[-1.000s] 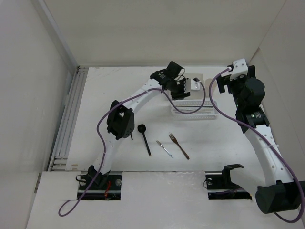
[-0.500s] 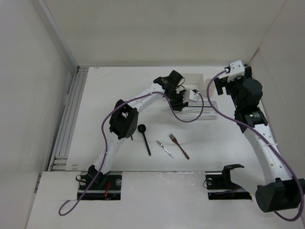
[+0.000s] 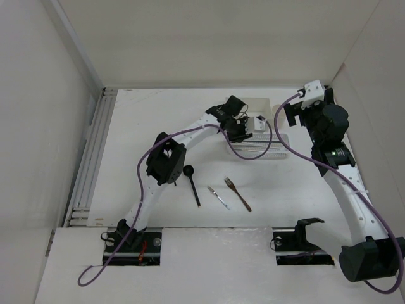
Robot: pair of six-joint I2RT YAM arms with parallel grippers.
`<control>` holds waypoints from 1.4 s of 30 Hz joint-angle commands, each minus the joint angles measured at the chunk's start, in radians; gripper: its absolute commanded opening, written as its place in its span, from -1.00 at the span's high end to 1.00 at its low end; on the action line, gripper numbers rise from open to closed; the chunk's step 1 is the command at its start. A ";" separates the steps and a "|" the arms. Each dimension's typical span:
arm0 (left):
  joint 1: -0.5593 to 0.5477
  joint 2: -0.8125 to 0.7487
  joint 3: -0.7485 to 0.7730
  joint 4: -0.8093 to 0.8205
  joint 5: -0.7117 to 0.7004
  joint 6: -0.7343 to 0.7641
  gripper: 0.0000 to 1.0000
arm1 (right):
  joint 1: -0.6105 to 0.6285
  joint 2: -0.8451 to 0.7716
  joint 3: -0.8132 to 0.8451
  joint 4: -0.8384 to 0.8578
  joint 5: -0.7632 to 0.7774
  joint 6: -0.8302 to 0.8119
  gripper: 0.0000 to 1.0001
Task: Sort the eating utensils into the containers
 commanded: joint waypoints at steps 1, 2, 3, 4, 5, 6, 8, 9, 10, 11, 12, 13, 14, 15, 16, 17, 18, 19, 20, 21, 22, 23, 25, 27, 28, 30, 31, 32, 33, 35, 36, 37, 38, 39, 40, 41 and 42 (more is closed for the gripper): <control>-0.008 -0.018 -0.023 0.011 -0.015 -0.006 0.40 | -0.005 -0.014 0.006 0.054 -0.015 -0.007 -1.00; -0.008 -0.018 -0.034 0.000 -0.015 0.003 0.40 | -0.005 -0.014 0.006 0.054 -0.015 -0.007 -1.00; -0.008 -0.018 -0.034 -0.020 -0.003 0.003 0.40 | -0.005 -0.014 0.006 0.054 -0.015 -0.007 -1.00; -0.008 -0.018 -0.034 -0.020 -0.003 0.014 0.40 | -0.005 -0.014 0.006 0.054 -0.015 -0.007 -1.00; -0.008 -0.018 -0.034 -0.033 0.011 0.014 0.40 | -0.005 -0.014 0.006 0.054 -0.015 -0.007 -1.00; -0.008 -0.018 -0.034 -0.034 0.011 0.014 0.40 | -0.005 -0.005 0.006 0.054 -0.024 -0.007 -1.00; -0.008 -0.018 -0.025 -0.061 0.037 0.014 0.40 | -0.005 -0.005 0.006 0.054 -0.024 -0.007 -1.00; -0.008 -0.018 -0.025 -0.061 0.037 0.025 0.40 | -0.005 -0.005 0.006 0.054 -0.024 -0.007 -1.00; -0.008 -0.018 -0.025 -0.070 0.037 0.025 0.37 | -0.005 -0.005 0.006 0.054 -0.024 -0.007 -1.00; -0.008 -0.018 -0.025 -0.070 0.037 0.025 0.37 | -0.005 -0.005 0.006 0.054 -0.024 -0.007 -1.00; -0.008 -0.018 -0.038 -0.057 0.026 0.025 0.37 | -0.005 -0.005 0.006 0.054 -0.024 -0.007 -1.00; -0.008 -0.018 -0.039 -0.044 0.016 0.025 0.37 | -0.005 -0.005 0.006 0.054 -0.024 -0.007 -1.00; -0.008 -0.018 -0.052 -0.019 -0.006 0.025 0.34 | -0.005 -0.005 0.006 0.054 -0.024 -0.007 -1.00; -0.008 -0.018 -0.065 -0.006 -0.015 0.025 0.34 | -0.005 -0.005 0.006 0.054 -0.024 -0.007 -1.00; -0.008 -0.018 -0.065 0.005 -0.015 0.025 0.34 | -0.005 -0.005 0.006 0.054 -0.024 -0.007 -1.00; -0.008 -0.008 -0.074 0.026 -0.029 0.025 0.34 | -0.005 -0.005 0.006 0.054 -0.015 -0.007 -1.00; -0.008 -0.008 -0.074 0.037 -0.038 0.014 0.34 | -0.005 -0.005 0.006 0.054 -0.015 -0.007 -1.00; -0.008 -0.008 -0.084 0.048 -0.038 0.014 0.43 | -0.005 -0.005 0.006 0.054 -0.015 -0.007 -1.00; -0.008 -0.008 -0.085 0.057 -0.038 0.014 0.51 | -0.005 -0.005 0.006 0.054 -0.015 -0.007 -1.00; -0.008 -0.008 -0.085 0.068 -0.049 0.003 0.58 | -0.005 -0.005 0.006 0.054 -0.015 -0.007 -1.00; -0.008 -0.008 -0.085 0.068 -0.049 -0.006 0.64 | -0.005 -0.005 0.006 0.054 -0.015 -0.007 -1.00; -0.008 -0.008 -0.085 0.068 -0.049 -0.006 0.74 | -0.005 -0.005 0.006 0.054 -0.015 -0.007 -1.00; -0.008 -0.008 -0.085 0.077 -0.049 -0.006 0.77 | -0.005 -0.005 0.006 0.054 -0.015 -0.007 -1.00; -0.008 -0.008 -0.072 0.065 -0.049 -0.006 0.77 | -0.005 -0.005 0.006 0.054 -0.015 -0.007 -1.00; -0.008 -0.008 -0.059 0.065 -0.049 -0.006 0.77 | -0.005 -0.005 0.006 0.054 -0.015 -0.007 -1.00; -0.008 -0.017 -0.048 0.055 -0.058 -0.018 0.71 | -0.005 -0.005 0.006 0.054 -0.024 -0.007 -1.00; -0.008 -0.018 -0.036 0.055 -0.058 -0.032 0.59 | -0.005 -0.005 0.015 0.054 -0.024 -0.007 -1.00; -0.008 -0.018 -0.035 0.066 -0.058 -0.043 0.52 | -0.005 -0.005 0.015 0.054 -0.024 -0.007 -1.00; -0.008 -0.018 -0.025 0.066 -0.058 -0.052 0.46 | -0.005 0.004 0.015 0.054 -0.024 -0.007 -1.00; -0.008 -0.018 -0.014 0.092 -0.034 -0.076 0.37 | -0.005 0.004 0.015 0.054 -0.024 -0.007 -1.00; -0.008 -0.018 -0.014 0.101 -0.024 -0.086 0.29 | -0.005 0.004 0.015 0.054 -0.024 -0.007 -1.00; -0.008 -0.018 -0.014 0.112 -0.015 -0.095 0.29 | -0.005 0.004 0.015 0.054 -0.024 -0.007 -1.00; -0.008 -0.018 -0.014 0.133 -0.006 -0.104 0.29 | -0.005 0.004 0.015 0.054 -0.024 -0.007 -1.00; -0.008 -0.018 -0.014 0.144 0.012 -0.125 0.26 | -0.005 0.004 0.015 0.054 -0.024 -0.007 -1.00; -0.017 -0.018 -0.014 0.153 0.013 -0.135 0.26 | -0.005 0.004 0.015 0.054 -0.024 -0.007 -1.00; -0.017 -0.018 -0.014 0.154 0.022 -0.135 0.26 | -0.005 0.004 0.015 0.054 -0.024 -0.007 -1.00; -0.017 -0.018 -0.014 0.154 0.022 -0.147 0.26 | -0.005 -0.005 0.015 0.054 -0.024 -0.007 -1.00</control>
